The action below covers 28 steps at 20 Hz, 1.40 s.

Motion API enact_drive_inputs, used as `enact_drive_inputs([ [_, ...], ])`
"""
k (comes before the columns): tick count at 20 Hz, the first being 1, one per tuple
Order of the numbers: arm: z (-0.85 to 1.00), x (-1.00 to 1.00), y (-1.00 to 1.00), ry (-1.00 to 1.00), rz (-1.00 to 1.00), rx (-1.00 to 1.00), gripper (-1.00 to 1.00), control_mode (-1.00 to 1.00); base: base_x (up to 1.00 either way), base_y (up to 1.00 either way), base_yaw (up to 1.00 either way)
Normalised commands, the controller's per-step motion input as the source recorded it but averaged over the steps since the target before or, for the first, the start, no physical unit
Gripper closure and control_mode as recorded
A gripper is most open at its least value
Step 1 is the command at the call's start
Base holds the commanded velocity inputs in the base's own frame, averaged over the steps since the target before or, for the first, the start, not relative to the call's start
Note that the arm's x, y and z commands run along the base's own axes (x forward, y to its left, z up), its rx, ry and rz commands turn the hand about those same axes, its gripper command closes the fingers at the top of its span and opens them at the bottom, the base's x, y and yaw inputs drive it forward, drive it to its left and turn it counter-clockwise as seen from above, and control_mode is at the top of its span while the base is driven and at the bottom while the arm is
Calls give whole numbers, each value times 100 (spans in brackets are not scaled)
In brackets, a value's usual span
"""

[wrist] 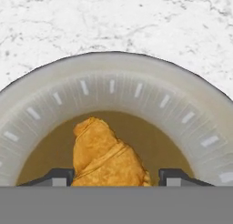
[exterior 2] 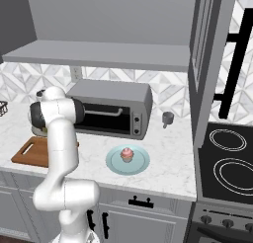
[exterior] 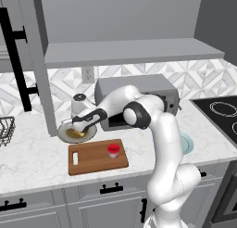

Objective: From the different types of pastries on the counter, select a croissant and place it on the cutting board. Then retrieve a jar of jam from the cabinet and place it alongside the croissant on the cutting board.

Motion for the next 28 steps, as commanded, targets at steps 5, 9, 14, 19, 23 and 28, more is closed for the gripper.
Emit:
enact_drive_inputs([
  [5, 41, -3, 51, 3, 1, -1, 100, -100, 0, 0, 0],
  [9, 100, 0, 48, 2, 0, -7, 100, -100, 0, 0, 0],
  [14, 85, -47, -3, 10, 0, -3, 100, -100, 0, 0, 0],
  [19, 15, -63, -6, 26, -3, 0, 100, -100, 0, 0, 0],
  [23, -45, -20, 0, 16, -2, -3, 100, -100, 0, 0, 0],
  [28, -28, -53, 0, 0, 0, -3, 100, -100, 0, 0, 0],
])
